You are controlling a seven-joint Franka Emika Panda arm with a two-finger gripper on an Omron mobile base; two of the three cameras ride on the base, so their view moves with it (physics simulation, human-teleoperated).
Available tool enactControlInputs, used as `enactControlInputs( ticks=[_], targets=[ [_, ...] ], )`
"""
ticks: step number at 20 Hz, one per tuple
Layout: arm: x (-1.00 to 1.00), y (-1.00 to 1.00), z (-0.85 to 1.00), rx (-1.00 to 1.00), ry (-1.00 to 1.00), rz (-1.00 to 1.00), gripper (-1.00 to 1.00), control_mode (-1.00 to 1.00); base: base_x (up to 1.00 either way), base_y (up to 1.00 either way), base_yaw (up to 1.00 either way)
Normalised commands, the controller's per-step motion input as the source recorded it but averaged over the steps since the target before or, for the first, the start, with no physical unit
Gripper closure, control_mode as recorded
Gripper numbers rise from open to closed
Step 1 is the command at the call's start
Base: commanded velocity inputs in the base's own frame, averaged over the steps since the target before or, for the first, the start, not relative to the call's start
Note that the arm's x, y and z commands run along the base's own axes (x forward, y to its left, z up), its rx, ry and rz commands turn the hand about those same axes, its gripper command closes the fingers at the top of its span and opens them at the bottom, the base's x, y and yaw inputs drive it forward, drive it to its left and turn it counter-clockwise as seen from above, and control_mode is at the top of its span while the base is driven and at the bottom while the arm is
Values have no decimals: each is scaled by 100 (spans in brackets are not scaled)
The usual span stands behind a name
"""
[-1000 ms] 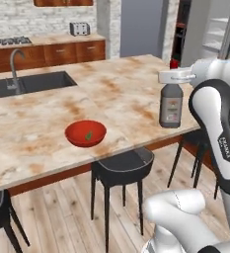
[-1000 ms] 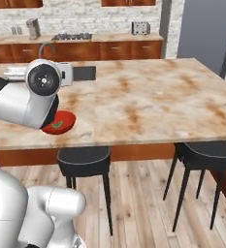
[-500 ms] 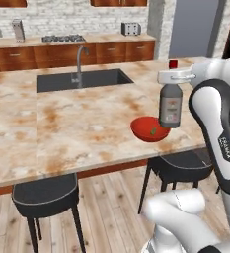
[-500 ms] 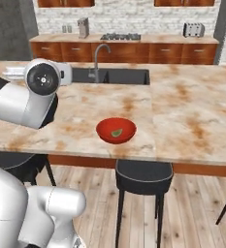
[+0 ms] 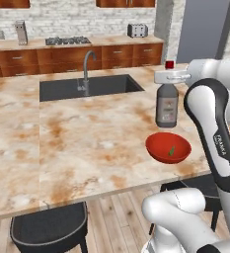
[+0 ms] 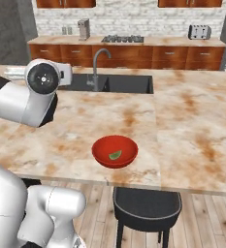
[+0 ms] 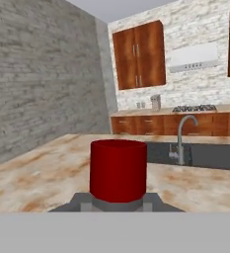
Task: There is a bowl on the dining counter. Grab a lemon wedge from the fridge and place it in the bowl. Then get the liquor bottle and glass cup from the cabinet and place them next to the bowl.
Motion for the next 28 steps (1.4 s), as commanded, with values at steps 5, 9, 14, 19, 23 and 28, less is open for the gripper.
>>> enactControlInputs(
  ticks=[5, 9, 14, 19, 23, 28],
  targets=[
    [99, 0, -55, 0, 0, 10, 100, -100, 0, 0, 0],
    [62, 3, -100, -5, 0, 32, 100, -100, 0, 0, 0],
    [21, 35, -100, -5, 0, 34, 100, -100, 0, 0, 0],
    [5, 28, -100, -7, -6, 21, 100, -100, 0, 0, 0],
    [0, 18, -81, -5, -4, 3, 100, -100, 0, 0, 0],
    [10, 24, -63, 1, -7, 0, 100, -100, 0, 0, 0]
  ],
)
